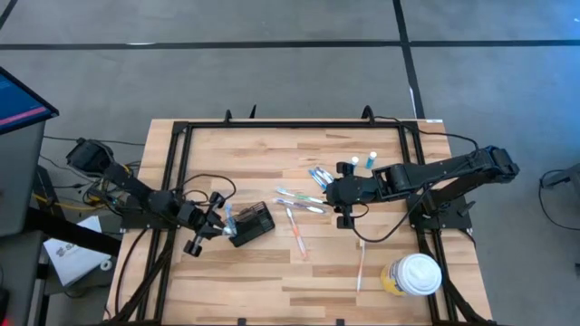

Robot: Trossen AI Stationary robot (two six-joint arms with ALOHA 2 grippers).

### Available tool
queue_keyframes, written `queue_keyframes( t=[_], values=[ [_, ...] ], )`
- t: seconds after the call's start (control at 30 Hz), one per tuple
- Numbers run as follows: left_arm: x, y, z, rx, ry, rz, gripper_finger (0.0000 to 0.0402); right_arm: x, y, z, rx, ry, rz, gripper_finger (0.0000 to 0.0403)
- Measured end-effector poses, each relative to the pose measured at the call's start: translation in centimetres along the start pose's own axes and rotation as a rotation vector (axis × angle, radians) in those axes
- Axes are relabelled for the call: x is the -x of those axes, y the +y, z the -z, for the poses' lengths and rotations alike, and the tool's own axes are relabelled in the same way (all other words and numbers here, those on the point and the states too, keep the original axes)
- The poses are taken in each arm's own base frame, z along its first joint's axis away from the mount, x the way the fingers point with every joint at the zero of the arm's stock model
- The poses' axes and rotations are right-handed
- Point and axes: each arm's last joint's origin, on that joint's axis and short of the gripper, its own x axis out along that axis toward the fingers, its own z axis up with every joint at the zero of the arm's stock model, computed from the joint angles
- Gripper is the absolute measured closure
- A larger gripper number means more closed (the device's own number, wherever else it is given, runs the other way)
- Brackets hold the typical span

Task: Pick & Place toothbrushing station
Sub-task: Put the top green toothbrush into the bottom left section of the mesh organizer

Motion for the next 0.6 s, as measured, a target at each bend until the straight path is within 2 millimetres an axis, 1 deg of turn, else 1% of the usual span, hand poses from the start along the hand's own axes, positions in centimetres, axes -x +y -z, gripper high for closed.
queue_keyframes(
  t=[0.2,0.43,0.6],
  values=[
    [-0.1,0.1,0.6,-0.009,0.039,-0.058,0.0401,0.0,0.0,0.0,0.000,0.000,0.000,0.0285],
    [-0.1,0.1,0.8,-0.010,0.045,-0.054,0.0401,0.0,0.0,0.0,-0.001,0.000,0.000,0.0285],
    [0.0,0.1,1.4,-0.017,0.084,-0.051,0.0401,0.0,0.0,0.0,0.000,0.000,0.000,0.0285]
  ],
)
